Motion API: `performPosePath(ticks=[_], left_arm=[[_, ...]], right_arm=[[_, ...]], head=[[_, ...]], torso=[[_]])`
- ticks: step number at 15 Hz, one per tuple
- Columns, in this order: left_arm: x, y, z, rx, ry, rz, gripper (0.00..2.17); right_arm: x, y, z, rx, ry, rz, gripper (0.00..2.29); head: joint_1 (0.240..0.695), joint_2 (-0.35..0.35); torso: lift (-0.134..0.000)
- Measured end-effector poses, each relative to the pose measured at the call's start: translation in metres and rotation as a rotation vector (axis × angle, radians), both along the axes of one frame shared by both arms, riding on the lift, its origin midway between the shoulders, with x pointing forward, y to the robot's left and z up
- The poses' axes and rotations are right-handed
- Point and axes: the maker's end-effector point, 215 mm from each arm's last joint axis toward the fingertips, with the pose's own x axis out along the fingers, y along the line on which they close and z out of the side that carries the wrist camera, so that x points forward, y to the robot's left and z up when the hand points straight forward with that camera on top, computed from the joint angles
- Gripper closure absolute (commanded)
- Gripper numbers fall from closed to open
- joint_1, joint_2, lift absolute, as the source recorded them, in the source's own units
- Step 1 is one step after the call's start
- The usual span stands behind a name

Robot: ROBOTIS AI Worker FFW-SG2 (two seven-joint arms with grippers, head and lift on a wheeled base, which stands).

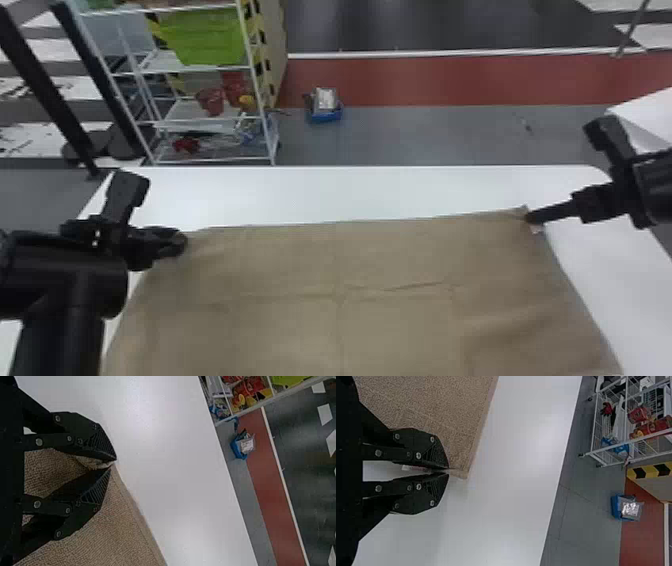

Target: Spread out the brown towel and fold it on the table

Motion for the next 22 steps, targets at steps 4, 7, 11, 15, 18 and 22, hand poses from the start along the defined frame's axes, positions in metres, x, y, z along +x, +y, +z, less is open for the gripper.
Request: performPosePath(ticks=[4, 7, 11, 15, 18, 22], left_arm=[[0.0, 0.016, 0.019, -0.031, -0.084, 0.016, 0.81], [-0.01, 0.026, 0.036, -0.089, -0.176, 0.03, 0.81], [-0.012, 0.03, 0.039, -0.093, -0.213, 0.039, 0.81], [0.004, 0.029, 0.018, -0.073, -0.154, 0.047, 0.8], [0.005, 0.022, 0.01, -0.058, -0.119, 0.032, 1.06], [-0.001, 0.028, 0.011, -0.056, -0.115, 0.041, 1.41]], right_arm=[[-0.011, 0.005, 0.01, 0.058, -0.036, 0.038, 1.0], [-0.037, 0.017, 0.018, 0.091, -0.056, 0.098, 1.0], [-0.051, 0.02, 0.035, 0.134, -0.083, 0.11, 1.0], [-0.052, 0.011, 0.036, 0.131, -0.092, 0.107, 1.0], [-0.051, 0.006, 0.036, 0.126, -0.096, 0.103, 1.0], [-0.047, 0.005, 0.035, 0.121, -0.093, 0.099, 1.0]], head=[[0.695, 0.09], [0.695, 0.116], [0.695, 0.129], [0.695, 0.12], [0.695, 0.104], [0.695, 0.109]], torso=[[-0.124], [-0.124], [-0.124], [-0.124], [-0.124], [-0.124]])
